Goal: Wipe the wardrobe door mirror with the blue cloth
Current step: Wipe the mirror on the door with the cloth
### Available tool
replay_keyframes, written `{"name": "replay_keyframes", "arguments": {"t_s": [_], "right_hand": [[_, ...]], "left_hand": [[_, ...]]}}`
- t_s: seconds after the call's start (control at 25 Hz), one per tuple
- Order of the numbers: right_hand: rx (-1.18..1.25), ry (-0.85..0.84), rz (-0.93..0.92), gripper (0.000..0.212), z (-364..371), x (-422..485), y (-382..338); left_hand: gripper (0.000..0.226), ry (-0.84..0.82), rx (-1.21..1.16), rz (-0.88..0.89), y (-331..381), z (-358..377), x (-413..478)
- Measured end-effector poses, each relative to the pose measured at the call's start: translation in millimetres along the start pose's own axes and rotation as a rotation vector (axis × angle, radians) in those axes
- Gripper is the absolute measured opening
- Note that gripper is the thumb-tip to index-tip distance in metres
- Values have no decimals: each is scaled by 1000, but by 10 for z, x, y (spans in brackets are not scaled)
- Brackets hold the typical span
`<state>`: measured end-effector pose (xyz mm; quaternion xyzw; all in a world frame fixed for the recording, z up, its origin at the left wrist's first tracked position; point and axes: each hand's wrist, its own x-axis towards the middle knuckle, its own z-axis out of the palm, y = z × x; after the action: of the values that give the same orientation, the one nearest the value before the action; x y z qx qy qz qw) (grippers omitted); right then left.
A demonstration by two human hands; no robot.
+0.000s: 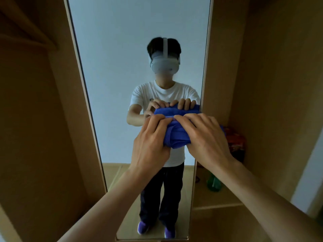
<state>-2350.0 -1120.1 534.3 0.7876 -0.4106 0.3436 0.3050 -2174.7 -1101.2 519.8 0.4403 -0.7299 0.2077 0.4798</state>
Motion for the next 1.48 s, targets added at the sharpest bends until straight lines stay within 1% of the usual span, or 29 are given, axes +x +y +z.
{"name": "replay_keyframes", "arguments": {"t_s": [0.24, 0.32, 0.48, 0.64, 0.8, 0.92, 1.12, 1.2, 1.32, 1.48], "right_hand": [[-70, 148, -59, 75, -371, 520, 303], [-91, 188, -79, 78, -494, 709, 390], [-182, 313, -106, 76, -703, 1145, 575], [-281, 412, -127, 69, -877, 1615, 765], [-336, 469, -126, 65, -1014, 2002, 893], [-355, 474, -122, 62, -1059, 2188, 957], [-381, 497, -122, 66, -1112, 2391, 1035], [-397, 515, -136, 65, -1137, 2489, 1074], [-369, 502, -114, 60, -1085, 2574, 1131], [-320, 504, -87, 61, -957, 2570, 1176]], "left_hand": [[45, 171, 79, 123, 49, -250, 658], [51, 195, 96, 126, 81, -334, 892], [50, 272, 100, 145, 154, -478, 1378], [57, 337, 89, 189, 191, -605, 1891], [57, 338, 134, 195, 180, -693, 2282], [57, 333, 152, 198, 163, -709, 2481], [56, 344, 209, 238, 127, -749, 2712], [58, 338, 242, 225, 108, -772, 2809], [59, 301, 267, 210, 104, -763, 2889], [58, 277, 307, 232, 67, -698, 2860]]}}
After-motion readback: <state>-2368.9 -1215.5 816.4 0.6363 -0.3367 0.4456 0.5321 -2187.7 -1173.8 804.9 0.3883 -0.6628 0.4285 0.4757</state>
